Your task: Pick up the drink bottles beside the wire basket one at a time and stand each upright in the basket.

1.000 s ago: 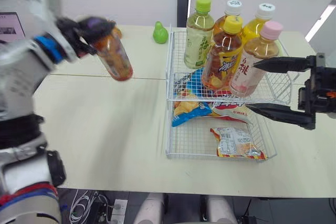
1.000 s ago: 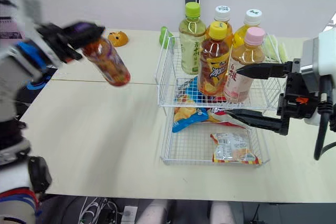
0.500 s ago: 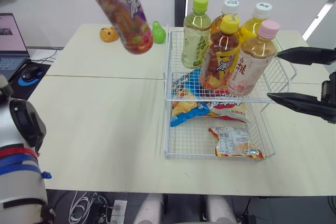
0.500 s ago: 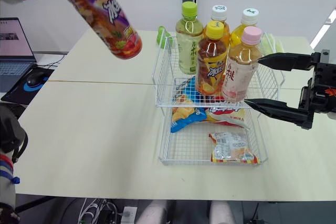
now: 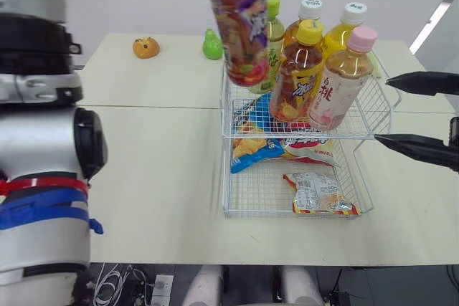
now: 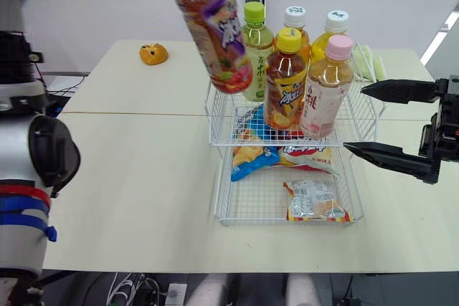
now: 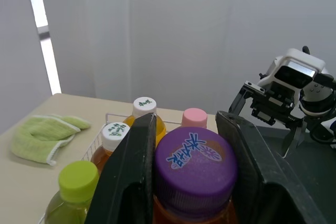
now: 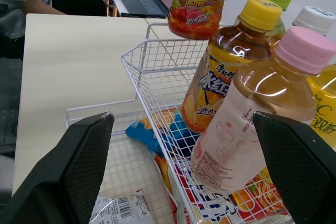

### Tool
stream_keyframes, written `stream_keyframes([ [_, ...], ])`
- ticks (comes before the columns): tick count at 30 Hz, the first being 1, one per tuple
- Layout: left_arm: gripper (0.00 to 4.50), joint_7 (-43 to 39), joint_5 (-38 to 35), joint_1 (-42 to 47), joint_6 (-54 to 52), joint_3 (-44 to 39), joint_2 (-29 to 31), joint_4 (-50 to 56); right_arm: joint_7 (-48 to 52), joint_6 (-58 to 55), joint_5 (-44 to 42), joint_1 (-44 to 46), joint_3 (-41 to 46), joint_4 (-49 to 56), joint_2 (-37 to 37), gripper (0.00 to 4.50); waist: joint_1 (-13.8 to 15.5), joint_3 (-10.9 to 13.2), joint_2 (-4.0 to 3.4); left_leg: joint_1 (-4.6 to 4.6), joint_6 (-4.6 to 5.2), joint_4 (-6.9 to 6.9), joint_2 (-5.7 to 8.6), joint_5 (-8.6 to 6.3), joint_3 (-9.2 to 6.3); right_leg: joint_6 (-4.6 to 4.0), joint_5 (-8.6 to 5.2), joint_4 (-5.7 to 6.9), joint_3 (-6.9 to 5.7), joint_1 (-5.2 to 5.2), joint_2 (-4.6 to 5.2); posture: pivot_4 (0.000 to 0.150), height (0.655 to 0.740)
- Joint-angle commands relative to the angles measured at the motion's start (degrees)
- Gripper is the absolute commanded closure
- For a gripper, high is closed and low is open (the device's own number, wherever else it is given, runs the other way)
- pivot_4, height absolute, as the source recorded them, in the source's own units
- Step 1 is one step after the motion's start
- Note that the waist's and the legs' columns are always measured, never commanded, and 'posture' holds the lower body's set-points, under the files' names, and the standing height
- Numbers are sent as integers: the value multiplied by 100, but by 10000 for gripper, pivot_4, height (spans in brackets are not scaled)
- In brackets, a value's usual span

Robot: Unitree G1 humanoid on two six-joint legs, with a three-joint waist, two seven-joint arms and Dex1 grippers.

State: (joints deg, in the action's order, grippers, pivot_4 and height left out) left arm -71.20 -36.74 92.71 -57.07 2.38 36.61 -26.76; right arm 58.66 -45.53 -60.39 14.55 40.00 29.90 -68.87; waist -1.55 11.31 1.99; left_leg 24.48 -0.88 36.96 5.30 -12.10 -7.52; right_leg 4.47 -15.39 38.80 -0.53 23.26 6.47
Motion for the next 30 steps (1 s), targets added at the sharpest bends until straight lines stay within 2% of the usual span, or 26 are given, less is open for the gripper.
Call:
stream_keyframes([
  [1, 31070, -144, 215, -53, 428, 19, -50, 132, 51, 26, 151, -20, 410, -114, -119, 0, -13, 0, -1, 0, 0, 0, 0, 0, 1, 0, 0, 1, 1, 0, 0, 1500, 7400],
  [11, 31070, -200, 737, -445, 1162, 165, -539, -207, 96, -5, 219, 6, 471, -197, -196, 0, -10, 1, -1, 3, 0, 2, 3, 0, 2, 1, 0, 2, 1, 2, 4, 1500, 7400],
  [24, 31071, -296, 944, -623, 1143, 212, -821, -347, 175, 2, 323, -47, 504, -184, -166, 0, -10, 1, -1, 3, 0, 3, 4, 0, 1, 1, -1, 5, -2, 1, 4, 1500, 7400],
  [26, 23804, -393, 953, -633, 1188, 229, -799, -361, 170, 0, 333, -77, 512, -159, -148, 0, -11, 1, -1, 3, 0, 4, 4, 0, 1, 1, -1, 5, -2, 1, 4, 1500, 7400],
  [27, 21928, -424, 951, -632, 1183, 229, -791, -362, 169, 1, 335, -88, 515, -150, -143, 0, -11, 0, -1, 3, 0, 4, 4, 0, 1, 1, -1, 5, -1, 1, 4, 1500, 7400],
  [30, 12091, -489, 974, -654, 1190, 230, -769, -368, 149, 21, 338, -104, 492, -139, -139, 0, -12, 0, -1, 2, 0, 4, 3, 0, 1, 1, -1, 5, -1, 1, 4, 1500, 7400],
])
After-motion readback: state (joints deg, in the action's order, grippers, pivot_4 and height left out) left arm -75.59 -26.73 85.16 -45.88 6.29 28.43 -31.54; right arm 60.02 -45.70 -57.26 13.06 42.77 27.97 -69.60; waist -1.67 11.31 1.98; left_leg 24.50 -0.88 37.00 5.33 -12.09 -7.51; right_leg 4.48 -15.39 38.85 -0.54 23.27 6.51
